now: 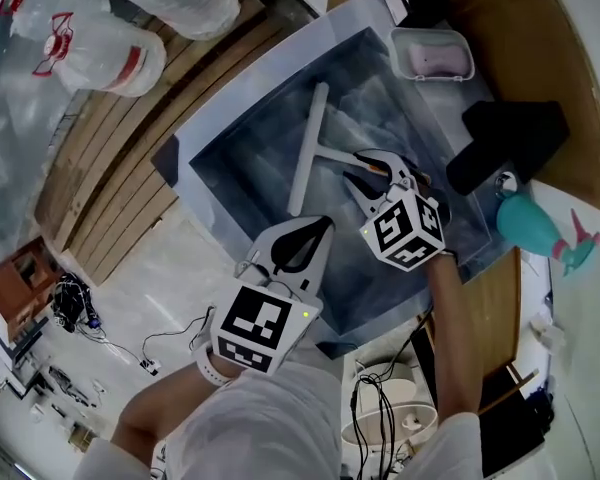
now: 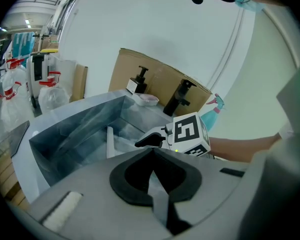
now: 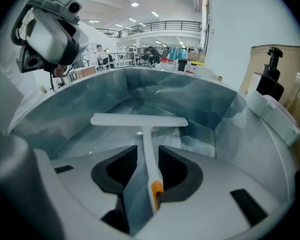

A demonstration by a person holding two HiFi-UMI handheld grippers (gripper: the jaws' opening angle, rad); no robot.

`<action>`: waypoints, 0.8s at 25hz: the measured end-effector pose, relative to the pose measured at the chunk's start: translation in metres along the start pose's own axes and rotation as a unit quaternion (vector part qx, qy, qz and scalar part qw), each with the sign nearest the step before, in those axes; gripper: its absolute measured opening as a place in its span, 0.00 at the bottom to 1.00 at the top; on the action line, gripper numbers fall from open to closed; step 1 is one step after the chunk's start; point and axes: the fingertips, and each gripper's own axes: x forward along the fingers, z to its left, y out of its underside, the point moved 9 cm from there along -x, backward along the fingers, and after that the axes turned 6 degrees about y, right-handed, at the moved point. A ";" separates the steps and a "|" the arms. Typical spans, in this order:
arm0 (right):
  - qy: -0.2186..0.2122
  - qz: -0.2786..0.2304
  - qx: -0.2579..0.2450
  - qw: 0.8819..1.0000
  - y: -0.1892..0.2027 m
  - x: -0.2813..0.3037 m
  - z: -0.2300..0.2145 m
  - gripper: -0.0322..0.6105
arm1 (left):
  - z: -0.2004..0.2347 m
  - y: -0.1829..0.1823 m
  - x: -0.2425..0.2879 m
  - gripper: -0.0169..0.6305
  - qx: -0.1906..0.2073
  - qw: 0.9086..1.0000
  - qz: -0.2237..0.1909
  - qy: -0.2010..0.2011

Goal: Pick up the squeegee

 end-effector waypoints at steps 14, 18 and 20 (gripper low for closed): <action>-0.029 0.040 -0.046 0.998 0.008 0.040 -0.006 0.24 | 0.005 0.003 0.002 0.02 -0.008 1.000 -0.003 -0.008; -0.045 0.045 -0.048 0.997 0.010 0.042 -0.005 0.20 | 0.004 0.002 -0.001 0.02 -0.004 1.000 -0.004 -0.008; -0.050 0.043 -0.040 0.997 0.010 0.042 -0.005 0.18 | 0.003 0.002 -0.003 0.02 -0.004 1.000 -0.005 -0.009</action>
